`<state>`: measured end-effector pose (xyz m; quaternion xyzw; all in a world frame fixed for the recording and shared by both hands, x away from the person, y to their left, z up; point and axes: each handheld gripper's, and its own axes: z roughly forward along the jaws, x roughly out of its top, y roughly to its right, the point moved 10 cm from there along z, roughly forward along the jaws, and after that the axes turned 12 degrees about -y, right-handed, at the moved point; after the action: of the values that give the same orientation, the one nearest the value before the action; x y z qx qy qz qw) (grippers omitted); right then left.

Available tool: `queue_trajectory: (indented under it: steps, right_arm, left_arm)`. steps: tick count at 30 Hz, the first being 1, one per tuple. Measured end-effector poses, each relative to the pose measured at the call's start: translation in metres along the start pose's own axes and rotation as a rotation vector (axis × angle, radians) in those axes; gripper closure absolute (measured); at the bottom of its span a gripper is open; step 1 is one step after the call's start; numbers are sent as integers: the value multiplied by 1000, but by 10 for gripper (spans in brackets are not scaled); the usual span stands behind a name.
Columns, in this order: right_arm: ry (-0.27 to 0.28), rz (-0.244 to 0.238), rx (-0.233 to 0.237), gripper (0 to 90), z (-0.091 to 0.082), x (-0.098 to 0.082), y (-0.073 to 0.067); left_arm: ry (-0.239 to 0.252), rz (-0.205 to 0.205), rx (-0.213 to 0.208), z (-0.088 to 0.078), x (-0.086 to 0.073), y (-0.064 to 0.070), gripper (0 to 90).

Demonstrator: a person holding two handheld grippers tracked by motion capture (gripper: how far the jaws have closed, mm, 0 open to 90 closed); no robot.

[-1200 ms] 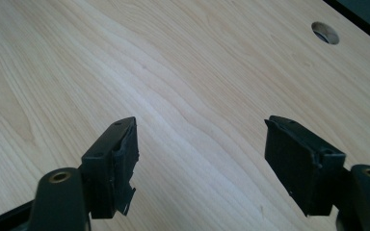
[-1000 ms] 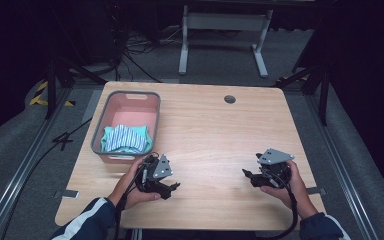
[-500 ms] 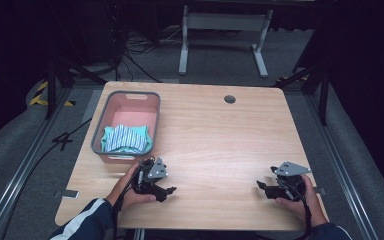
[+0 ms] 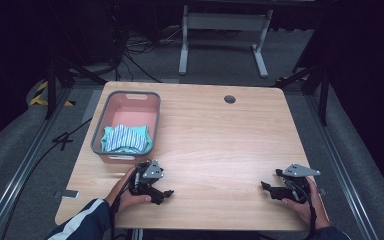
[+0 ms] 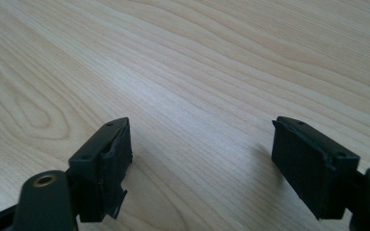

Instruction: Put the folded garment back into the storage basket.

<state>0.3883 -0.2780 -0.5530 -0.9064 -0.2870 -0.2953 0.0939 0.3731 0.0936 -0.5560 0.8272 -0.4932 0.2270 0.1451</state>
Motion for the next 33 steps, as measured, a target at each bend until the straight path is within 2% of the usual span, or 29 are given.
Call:
queue_trajectory:
  steps: [1,33]
  right_arm:
    - [-3,11,6,210,0,0,0]
    - [-6,15,0,199,0,-1,1]
  left_arm:
    - [-1,0,1,0,0,0,127]
    - [-14,-22,14,2,1,-1,72]
